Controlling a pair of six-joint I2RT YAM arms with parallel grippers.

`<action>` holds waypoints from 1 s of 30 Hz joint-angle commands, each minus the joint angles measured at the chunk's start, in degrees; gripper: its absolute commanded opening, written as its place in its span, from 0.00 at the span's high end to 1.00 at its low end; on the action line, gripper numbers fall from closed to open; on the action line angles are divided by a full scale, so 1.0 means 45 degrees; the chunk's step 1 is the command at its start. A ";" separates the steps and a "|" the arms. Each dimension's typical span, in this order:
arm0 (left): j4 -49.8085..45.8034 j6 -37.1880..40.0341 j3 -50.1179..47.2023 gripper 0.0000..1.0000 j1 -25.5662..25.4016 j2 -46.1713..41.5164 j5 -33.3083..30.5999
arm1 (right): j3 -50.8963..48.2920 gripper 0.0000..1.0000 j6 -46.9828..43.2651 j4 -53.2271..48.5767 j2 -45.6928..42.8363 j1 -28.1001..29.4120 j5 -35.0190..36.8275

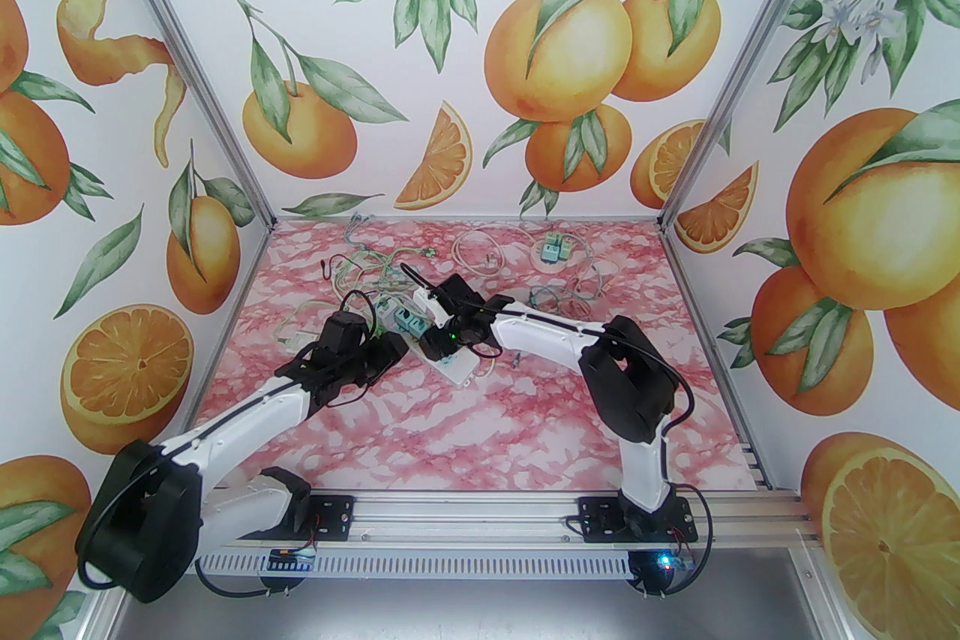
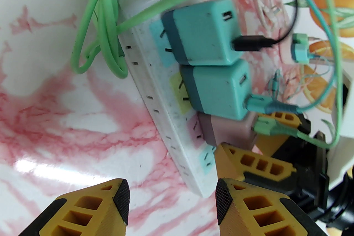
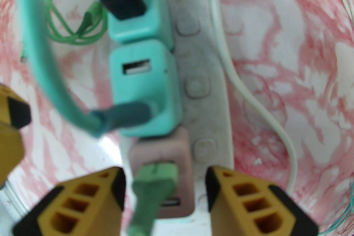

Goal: Pull the plug off the socket

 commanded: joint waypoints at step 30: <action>0.1393 -0.0395 0.1390 0.67 0.0489 0.4866 0.0978 | 0.0396 0.75 -0.0248 -0.0405 -0.0031 0.0817 0.0670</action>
